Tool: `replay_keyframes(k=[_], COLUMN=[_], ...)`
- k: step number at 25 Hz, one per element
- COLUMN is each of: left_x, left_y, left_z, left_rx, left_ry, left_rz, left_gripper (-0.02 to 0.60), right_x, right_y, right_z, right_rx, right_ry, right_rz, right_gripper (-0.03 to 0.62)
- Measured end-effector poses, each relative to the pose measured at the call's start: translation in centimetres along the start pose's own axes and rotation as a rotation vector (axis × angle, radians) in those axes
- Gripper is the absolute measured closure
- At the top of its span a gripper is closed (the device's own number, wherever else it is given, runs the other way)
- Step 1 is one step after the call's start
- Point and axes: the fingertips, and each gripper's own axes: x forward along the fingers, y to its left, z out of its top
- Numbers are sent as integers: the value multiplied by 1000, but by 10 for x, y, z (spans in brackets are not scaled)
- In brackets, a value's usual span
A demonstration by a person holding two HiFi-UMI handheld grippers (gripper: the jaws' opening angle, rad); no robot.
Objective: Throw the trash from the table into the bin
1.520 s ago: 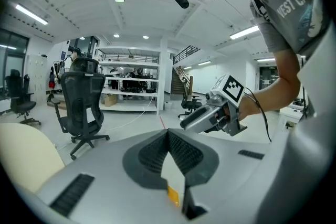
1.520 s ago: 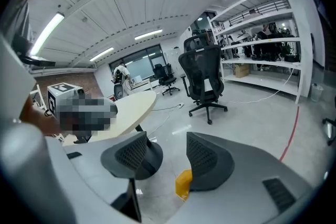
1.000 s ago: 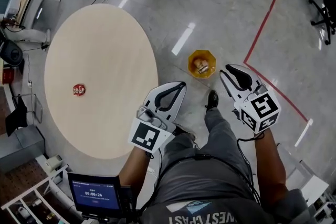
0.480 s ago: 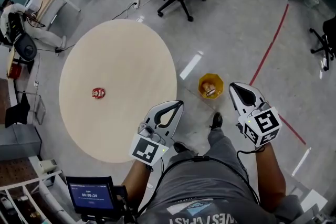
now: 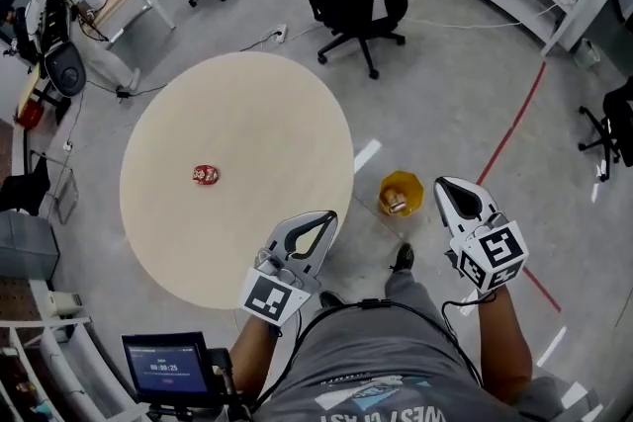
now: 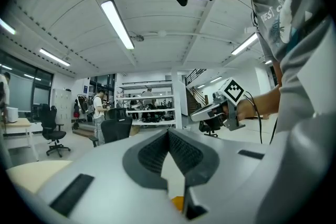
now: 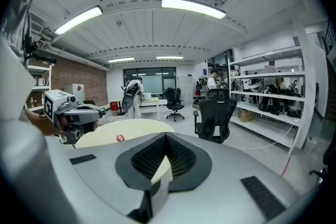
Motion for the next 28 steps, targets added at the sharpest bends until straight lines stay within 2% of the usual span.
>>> replay_keyframes(k=[5,17,22,28], left_x=[-70,-211,-238,-280], left_y=[2,15,26,28], left_z=[24,23,7,10], left_rx=[3,-6,0,4], left_ry=[-17,-11,-17,-32], left_rz=[61,217,274,329], left_gripper=[540,540,540,540], right_x=[-17,-21,0,1], right_y=[58,162,182,221], right_z=[30,52,47,57], right_rx=[-37,-119,-152,-200], right_ry=[-16,-37,-47,-51], right_rz=[34,86,123,162], right_gripper=[583,583,583,583])
